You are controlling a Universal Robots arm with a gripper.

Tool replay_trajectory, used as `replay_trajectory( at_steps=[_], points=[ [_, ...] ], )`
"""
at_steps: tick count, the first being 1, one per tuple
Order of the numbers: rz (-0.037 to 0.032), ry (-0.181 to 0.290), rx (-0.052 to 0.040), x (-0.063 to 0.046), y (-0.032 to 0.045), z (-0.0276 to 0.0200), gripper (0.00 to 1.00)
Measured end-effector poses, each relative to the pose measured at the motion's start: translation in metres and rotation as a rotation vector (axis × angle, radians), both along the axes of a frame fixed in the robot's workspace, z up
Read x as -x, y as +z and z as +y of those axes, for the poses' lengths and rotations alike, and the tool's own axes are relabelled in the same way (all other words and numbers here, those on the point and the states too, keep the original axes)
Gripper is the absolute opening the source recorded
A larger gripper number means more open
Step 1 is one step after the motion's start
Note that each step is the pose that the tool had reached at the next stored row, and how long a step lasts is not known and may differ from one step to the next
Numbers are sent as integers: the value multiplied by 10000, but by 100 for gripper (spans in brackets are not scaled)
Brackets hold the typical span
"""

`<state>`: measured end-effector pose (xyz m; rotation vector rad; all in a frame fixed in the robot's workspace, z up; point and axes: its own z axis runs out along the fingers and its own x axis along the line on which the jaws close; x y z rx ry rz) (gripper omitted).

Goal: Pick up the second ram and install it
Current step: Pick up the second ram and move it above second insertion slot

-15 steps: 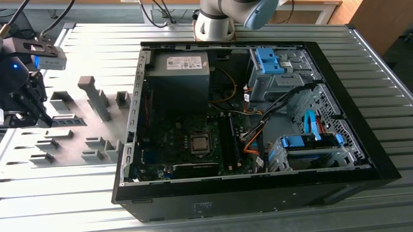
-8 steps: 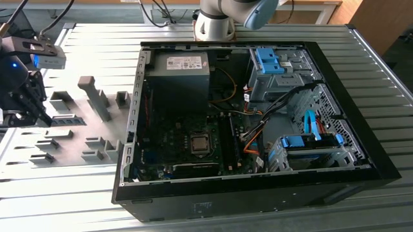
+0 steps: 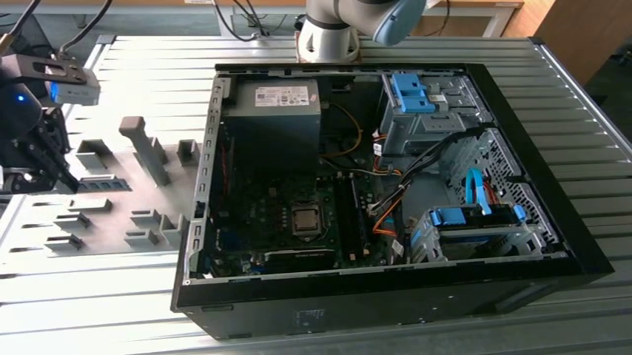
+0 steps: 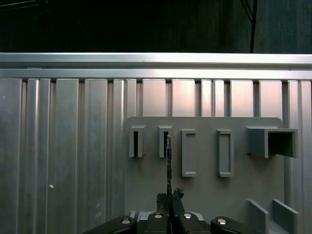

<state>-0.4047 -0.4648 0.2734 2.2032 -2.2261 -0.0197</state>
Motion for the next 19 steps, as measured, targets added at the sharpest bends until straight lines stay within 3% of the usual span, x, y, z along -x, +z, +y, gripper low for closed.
replay_trajectory(
  at_steps=[19],
  points=[
    [1,0,1,0,90,0,14]
  ],
)
